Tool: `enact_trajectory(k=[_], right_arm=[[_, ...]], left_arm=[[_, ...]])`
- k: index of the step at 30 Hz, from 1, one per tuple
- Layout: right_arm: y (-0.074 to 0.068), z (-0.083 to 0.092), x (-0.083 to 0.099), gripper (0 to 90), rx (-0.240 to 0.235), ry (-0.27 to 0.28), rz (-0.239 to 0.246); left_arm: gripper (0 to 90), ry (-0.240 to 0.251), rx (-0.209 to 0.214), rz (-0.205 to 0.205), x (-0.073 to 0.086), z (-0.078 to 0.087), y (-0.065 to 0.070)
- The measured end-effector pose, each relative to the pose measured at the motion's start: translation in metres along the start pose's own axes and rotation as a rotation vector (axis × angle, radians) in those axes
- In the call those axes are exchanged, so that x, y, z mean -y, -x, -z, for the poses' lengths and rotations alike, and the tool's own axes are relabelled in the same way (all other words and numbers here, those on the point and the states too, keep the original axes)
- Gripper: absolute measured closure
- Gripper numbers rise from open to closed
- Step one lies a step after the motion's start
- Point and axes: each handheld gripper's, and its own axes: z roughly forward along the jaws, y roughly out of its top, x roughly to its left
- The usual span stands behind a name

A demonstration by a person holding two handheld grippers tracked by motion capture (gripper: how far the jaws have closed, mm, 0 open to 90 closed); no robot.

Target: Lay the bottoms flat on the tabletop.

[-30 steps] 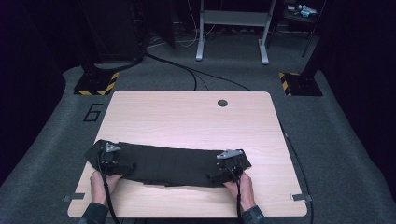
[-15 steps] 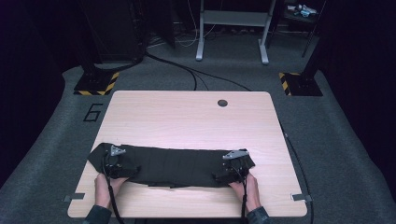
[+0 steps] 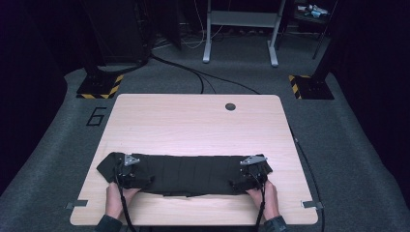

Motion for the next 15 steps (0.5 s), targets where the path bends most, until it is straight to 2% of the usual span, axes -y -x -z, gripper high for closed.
enact_trajectory(k=[7,9,15], right_arm=[[0.011,0.006,0.007,0.1,0.014,-0.003,-0.005],[0.013,0.009,0.009,0.0,0.017,-0.011,-0.020],[0.021,0.015,0.016,0.1,0.031,-0.006,-0.027]], left_arm=[[3.2,0.009,0.016,-0.014,0.000,-0.001,0.015],[3.4,0.015,0.018,-0.022,0.000,-0.002,0.021],[3.4,0.008,0.033,-0.045,-0.003,-0.005,0.032]])
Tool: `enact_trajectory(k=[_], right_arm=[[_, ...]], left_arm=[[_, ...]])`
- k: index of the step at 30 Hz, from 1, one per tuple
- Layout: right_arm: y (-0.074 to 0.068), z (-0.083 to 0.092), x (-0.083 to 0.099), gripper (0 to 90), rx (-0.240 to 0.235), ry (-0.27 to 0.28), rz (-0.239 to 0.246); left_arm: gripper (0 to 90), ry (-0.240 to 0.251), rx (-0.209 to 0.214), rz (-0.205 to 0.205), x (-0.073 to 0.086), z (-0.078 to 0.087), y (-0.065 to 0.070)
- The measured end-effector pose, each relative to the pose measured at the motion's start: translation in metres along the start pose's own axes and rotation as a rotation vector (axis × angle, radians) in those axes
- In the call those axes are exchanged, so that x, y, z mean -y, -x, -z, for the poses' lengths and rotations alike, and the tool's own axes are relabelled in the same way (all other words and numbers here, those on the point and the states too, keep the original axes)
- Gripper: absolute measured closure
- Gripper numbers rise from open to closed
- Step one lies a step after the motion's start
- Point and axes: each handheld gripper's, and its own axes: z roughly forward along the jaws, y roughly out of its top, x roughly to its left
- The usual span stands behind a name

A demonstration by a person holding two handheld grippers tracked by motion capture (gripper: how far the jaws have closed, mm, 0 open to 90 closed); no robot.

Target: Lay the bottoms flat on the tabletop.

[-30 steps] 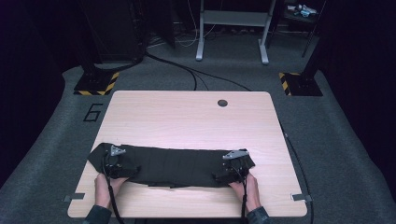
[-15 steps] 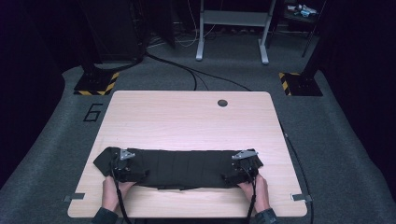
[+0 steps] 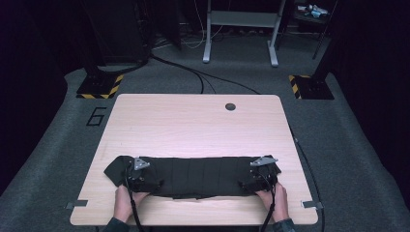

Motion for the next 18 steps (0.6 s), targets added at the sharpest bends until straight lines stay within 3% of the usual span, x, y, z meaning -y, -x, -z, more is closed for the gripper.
enact_trajectory(k=[9,13,14,16,18], right_arm=[[0.017,0.009,0.008,0.0,0.018,-0.013,-0.011],[0.020,0.011,0.018,0.0,0.022,0.059,-0.011],[0.021,0.012,0.019,0.0,0.016,0.057,0.002],[0.020,0.012,0.019,0.0,0.013,0.065,-0.020],[0.019,0.023,0.023,3.8,0.020,0.134,-0.014]], left_arm=[[3.4,0.000,0.016,-0.036,-0.006,-0.005,0.020],[3.3,0.001,0.026,-0.048,-0.006,-0.004,0.021],[3.3,0.006,0.027,-0.052,-0.006,-0.004,0.020],[3.3,0.002,0.031,-0.077,-0.006,0.001,0.018],[2.9,0.000,0.030,-0.074,-0.005,0.009,0.016]])
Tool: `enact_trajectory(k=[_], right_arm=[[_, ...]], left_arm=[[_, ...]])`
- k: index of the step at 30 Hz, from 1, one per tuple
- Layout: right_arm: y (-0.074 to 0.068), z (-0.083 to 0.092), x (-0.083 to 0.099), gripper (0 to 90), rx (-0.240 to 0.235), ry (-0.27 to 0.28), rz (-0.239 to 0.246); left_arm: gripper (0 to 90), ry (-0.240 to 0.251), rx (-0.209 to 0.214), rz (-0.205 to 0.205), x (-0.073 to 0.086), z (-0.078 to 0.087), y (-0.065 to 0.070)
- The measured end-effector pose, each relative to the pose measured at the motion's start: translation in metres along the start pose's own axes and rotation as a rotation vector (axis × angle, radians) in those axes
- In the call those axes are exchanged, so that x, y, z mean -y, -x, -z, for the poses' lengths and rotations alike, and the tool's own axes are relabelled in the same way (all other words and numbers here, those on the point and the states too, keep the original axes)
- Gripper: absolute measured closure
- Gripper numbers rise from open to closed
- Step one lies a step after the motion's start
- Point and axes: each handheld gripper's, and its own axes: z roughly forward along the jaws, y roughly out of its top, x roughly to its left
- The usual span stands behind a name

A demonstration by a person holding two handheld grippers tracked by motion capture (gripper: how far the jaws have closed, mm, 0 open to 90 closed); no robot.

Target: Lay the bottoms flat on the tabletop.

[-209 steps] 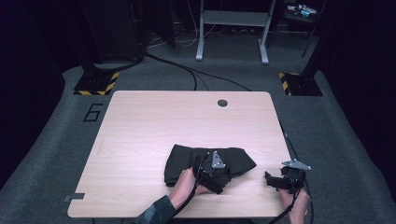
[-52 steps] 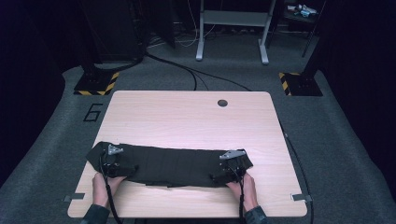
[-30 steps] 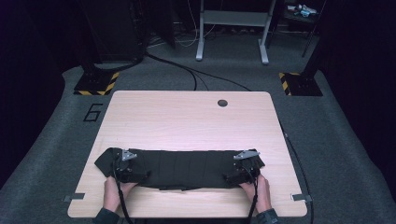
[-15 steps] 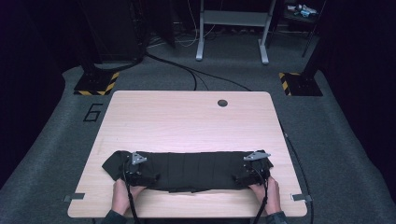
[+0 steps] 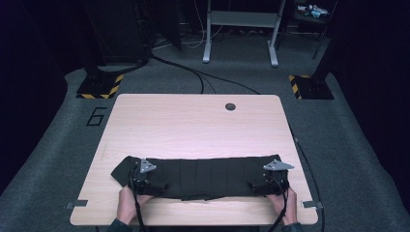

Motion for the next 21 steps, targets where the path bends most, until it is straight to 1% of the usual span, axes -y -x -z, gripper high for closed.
enact_trajectory(k=[1,2,3,5,6,7,8,9,10,12,13,14,15,16,17,18,19,20,21], right_arm=[[0.000,0.000,0.000,3.8,0.000,0.000,0.000],[-0.001,0.008,0.002,6.3,0.000,0.047,-0.012],[-0.001,0.019,0.005,8.1,0.005,0.081,-0.030],[-0.001,0.032,0.012,10.2,0.000,0.106,-0.049],[-0.002,0.038,0.015,13.5,-0.001,0.101,-0.056],[-0.003,0.042,0.019,14.2,-0.001,0.098,-0.063],[-0.004,0.046,0.022,14.8,0.003,0.097,-0.058],[-0.006,0.050,0.027,17.0,0.011,0.104,-0.061],[-0.007,0.054,0.032,19.9,0.010,0.103,-0.064],[-0.012,0.061,0.040,24.5,0.006,0.109,-0.077],[-0.013,0.062,0.042,26.3,0.005,0.110,-0.075],[-0.016,0.063,0.044,27.6,0.000,0.108,-0.081],[-0.018,0.063,0.045,29.3,0.001,0.109,-0.079],[-0.020,0.062,0.046,32.8,0.001,0.113,-0.077],[-0.022,0.061,0.045,34.2,0.004,0.105,-0.081],[-0.023,0.058,0.046,35.9,0.002,0.101,-0.077],[-0.024,0.057,0.046,37.2,-0.001,0.104,-0.080],[-0.026,0.052,0.045,40.1,-0.001,0.092,-0.082],[-0.027,0.050,0.045,42.1,-0.003,0.089,-0.073]], left_arm=[[2.9,0.014,0.000,0.013,0.002,0.005,-0.001],[2.8,0.023,-0.011,0.018,0.006,0.014,-0.003],[2.8,0.038,-0.019,0.028,0.009,0.020,-0.004],[2.9,0.065,-0.028,0.045,0.016,0.032,-0.007],[3.3,0.075,-0.038,0.049,0.019,0.037,-0.008],[3.3,0.086,-0.043,0.062,0.023,0.041,-0.008],[3.7,0.096,-0.049,0.069,0.027,0.046,-0.009],[3.9,0.101,-0.045,0.086,0.032,0.051,-0.010],[4.4,0.107,-0.049,0.099,0.037,0.053,-0.010],[6.0,0.103,-0.046,0.119,0.047,0.056,-0.010],[6.7,0.097,-0.048,0.123,0.051,0.056,-0.010],[6.6,0.103,-0.057,0.132,0.055,0.056,-0.010],[6.8,0.100,-0.052,0.142,0.058,0.056,-0.011],[7.3,0.093,-0.048,0.146,0.061,0.055,-0.011],[7.5,0.086,-0.044,0.148,0.063,0.055,-0.010],[8.0,0.089,-0.048,0.149,0.065,0.054,-0.010],[8.4,0.079,-0.040,0.153,0.068,0.053,-0.009],[10.1,0.077,-0.039,0.152,0.070,0.052,-0.009],[11.8,0.081,-0.038,0.154,0.072,0.050,-0.008]])
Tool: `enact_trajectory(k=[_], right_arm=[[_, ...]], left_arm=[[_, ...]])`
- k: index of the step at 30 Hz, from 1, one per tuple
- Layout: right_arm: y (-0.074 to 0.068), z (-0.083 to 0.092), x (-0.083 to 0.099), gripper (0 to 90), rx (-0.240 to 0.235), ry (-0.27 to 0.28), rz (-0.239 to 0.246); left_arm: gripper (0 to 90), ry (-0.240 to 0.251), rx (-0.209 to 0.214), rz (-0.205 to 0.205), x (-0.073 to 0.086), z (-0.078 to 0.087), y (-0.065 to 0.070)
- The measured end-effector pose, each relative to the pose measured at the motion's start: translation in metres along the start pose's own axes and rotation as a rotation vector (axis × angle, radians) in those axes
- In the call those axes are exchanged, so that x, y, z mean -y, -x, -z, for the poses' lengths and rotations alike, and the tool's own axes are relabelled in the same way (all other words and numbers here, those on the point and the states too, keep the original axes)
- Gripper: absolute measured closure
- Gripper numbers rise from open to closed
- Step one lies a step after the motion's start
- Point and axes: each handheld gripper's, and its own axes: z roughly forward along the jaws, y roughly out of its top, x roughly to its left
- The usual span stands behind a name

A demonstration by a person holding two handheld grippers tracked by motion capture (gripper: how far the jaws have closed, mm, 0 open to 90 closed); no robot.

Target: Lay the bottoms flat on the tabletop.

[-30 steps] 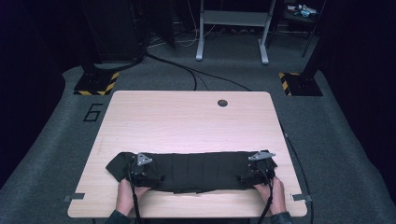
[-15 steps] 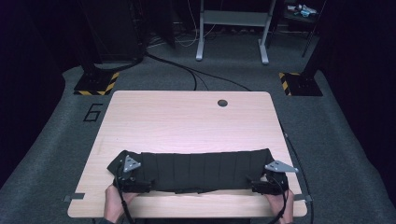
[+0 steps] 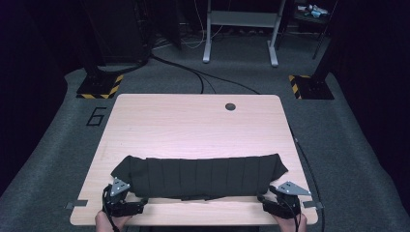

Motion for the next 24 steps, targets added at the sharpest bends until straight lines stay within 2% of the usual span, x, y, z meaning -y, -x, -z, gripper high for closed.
enact_trajectory(k=[5,7,10,11,14,17,20,24], right_arm=[[-0.004,-0.006,0.000,49.0,0.005,-0.004,0.022],[-0.005,-0.006,-0.001,51.4,0.009,0.002,0.025],[-0.005,-0.006,-0.001,54.5,0.003,0.002,0.030],[-0.005,-0.006,-0.001,58.2,0.003,0.001,0.018],[-0.005,-0.005,-0.002,62.8,0.012,0.006,0.026],[-0.006,-0.004,-0.002,67.2,0.017,0.012,0.032],[-0.006,-0.003,-0.002,70.1,0.022,0.019,0.043],[-0.007,-0.001,-0.001,70.1,0.026,0.039,0.038]], left_arm=[[28.1,-0.004,0.029,-0.035,0.002,-0.003,0.006],[38.0,-0.009,0.016,-0.051,0.002,-0.005,0.010],[48.1,-0.014,0.010,-0.071,0.000,-0.006,0.015],[50.3,-0.013,0.002,-0.085,-0.001,-0.005,0.017],[58.6,-0.006,-0.004,-0.104,-0.003,-0.002,0.018],[72.7,0.007,0.002,-0.125,-0.005,0.002,0.017],[78.2,0.002,0.003,-0.131,-0.006,0.001,0.017],[79.6,0.010,0.003,-0.131,-0.005,0.001,0.018]])
